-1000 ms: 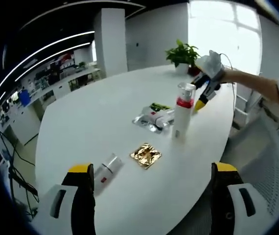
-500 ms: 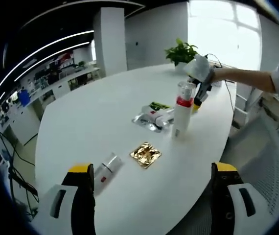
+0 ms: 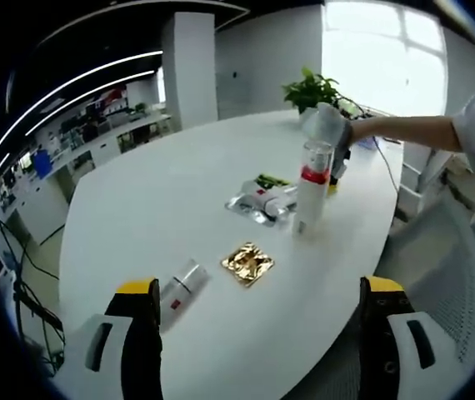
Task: Arrange the skincare products in the storage area until every visible bottle or jar stands upright without overlapping.
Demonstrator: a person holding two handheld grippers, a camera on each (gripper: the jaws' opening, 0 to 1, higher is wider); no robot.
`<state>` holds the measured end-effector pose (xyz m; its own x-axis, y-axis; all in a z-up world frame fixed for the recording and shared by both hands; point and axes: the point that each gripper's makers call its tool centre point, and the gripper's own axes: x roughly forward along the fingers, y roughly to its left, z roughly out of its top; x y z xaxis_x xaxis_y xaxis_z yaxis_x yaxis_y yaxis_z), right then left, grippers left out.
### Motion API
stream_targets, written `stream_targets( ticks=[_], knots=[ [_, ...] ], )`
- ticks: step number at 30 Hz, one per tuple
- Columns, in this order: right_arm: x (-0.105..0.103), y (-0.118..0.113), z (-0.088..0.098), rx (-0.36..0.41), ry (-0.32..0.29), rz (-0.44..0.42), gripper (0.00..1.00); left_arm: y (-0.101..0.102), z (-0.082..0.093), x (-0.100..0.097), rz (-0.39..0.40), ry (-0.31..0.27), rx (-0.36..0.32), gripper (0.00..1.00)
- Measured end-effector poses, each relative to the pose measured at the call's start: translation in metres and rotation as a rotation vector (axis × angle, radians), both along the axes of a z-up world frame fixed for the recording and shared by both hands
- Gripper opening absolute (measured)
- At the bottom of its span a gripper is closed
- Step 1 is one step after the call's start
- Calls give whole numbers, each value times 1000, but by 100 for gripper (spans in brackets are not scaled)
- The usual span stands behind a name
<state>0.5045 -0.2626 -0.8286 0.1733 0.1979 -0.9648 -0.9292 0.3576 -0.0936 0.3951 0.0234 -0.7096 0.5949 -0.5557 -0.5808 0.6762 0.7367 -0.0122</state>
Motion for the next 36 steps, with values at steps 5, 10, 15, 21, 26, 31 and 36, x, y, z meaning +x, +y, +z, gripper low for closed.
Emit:
stream_targets(
  ticks=[5, 10, 15, 21, 26, 31, 36],
  knots=[
    [1, 1, -1, 4, 18, 0, 36, 0, 1, 2, -3, -2, 9, 97],
    [0, 1, -2, 16, 63, 6, 34, -2, 2, 3, -11, -3, 5, 97],
    [-2, 1, -2, 30, 90, 1, 33, -5, 3, 2, -18, -4, 5, 97],
    [1, 1, 0, 87, 129, -47, 31, -7, 5, 1, -20, -9, -3, 97],
    [-2, 1, 1, 157, 152, -95, 30, -10, 7, 0, -30, -14, -4, 97],
    [-6, -1, 7, 250, 177, -205, 29, -14, 10, -1, -40, -21, -16, 97],
    [-7, 5, 24, 427, 170, -319, 29, -18, 11, -1, -58, -26, -22, 97]
  ],
)
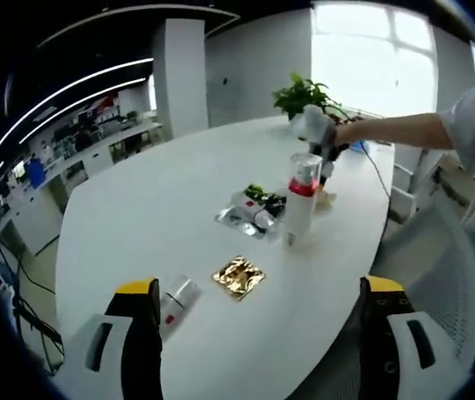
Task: Arrange the skincare products in the storage area until every visible bottle or jar stands upright without overlapping.
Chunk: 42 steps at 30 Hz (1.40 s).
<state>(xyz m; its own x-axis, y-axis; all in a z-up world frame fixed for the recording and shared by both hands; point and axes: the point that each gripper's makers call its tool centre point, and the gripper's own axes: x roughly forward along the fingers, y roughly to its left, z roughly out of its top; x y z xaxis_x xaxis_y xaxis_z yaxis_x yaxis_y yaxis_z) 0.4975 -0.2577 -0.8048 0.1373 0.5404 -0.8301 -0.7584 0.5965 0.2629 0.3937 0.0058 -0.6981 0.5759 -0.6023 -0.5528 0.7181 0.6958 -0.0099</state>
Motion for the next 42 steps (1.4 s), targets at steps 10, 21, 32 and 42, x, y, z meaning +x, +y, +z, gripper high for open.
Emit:
stream_targets(
  ticks=[10, 21, 32, 42],
  knots=[
    [-17, 11, 27, 230, -79, -164, 29, -5, 7, -2, -8, -14, -34, 97],
    [-37, 14, 67, 357, -222, -261, 29, -12, 13, -3, -29, -19, -78, 97],
    [-64, 36, 113, 436, -358, -219, 29, -21, 17, -4, -48, -25, -121, 97],
    [-78, 39, 132, 474, -420, -178, 29, -28, 33, -7, -69, -57, -169, 93]
  ],
)
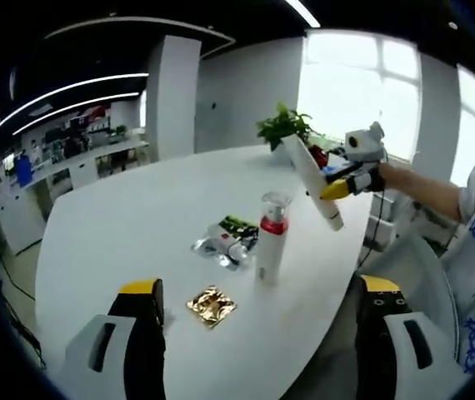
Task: Arrange the skincare products in the storage area until every visible bottle or jar stands upright without overlapping.
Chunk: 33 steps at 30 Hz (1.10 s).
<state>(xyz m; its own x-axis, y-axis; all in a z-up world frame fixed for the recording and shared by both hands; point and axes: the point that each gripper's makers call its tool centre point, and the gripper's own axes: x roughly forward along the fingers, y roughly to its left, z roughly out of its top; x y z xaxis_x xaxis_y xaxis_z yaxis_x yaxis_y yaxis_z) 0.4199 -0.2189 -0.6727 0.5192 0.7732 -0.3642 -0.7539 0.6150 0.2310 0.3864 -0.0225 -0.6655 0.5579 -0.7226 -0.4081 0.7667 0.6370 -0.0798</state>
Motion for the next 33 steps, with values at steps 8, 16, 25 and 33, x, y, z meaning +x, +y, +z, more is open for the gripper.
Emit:
stream_targets(
  ticks=[8, 16, 25, 33],
  knots=[
    [-20, 18, 16, 7, -43, 71, 29, -10, 8, -7, -25, 9, -68, 85],
    [-43, 48, 30, 12, -67, 162, 29, -23, 17, -11, -75, 21, -159, 74],
    [-59, 78, 29, 21, -72, 252, 29, -30, 34, -14, -125, 24, -282, 66],
    [-72, 101, 13, 8, -49, 339, 29, -35, 50, -15, -187, -3, -342, 63]
  ],
)
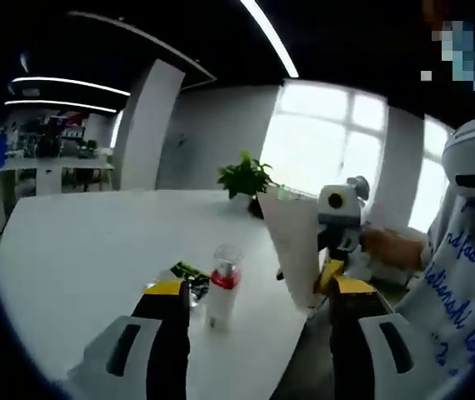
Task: Arrange the skincare products in the storage area until every visible bottle or jar stands upright without overlapping.
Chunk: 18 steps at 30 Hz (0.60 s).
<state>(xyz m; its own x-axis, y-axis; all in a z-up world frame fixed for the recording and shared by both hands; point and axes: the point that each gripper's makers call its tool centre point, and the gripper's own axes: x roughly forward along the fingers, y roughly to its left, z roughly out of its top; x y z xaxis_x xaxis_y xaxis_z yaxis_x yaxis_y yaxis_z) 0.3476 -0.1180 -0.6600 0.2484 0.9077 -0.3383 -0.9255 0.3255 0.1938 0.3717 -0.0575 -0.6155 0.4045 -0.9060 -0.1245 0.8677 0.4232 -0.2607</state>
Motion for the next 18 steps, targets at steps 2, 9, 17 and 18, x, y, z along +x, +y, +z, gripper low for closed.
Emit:
stream_targets(
  ticks=[2, 9, 17, 18],
  knots=[
    [-2, 3, -3, -1, 5, 17, 29, -3, 3, -2, -35, -21, -3, 61],
    [-14, 17, -11, -1, -4, 102, 29, -15, 11, -8, -136, -44, -21, 62],
    [-22, 34, -10, 43, -14, 182, 29, -31, 6, -14, -225, -41, -18, 56],
    [-23, 35, -10, 45, -15, 188, 29, -33, 5, -16, -240, -39, -17, 55]
  ],
)
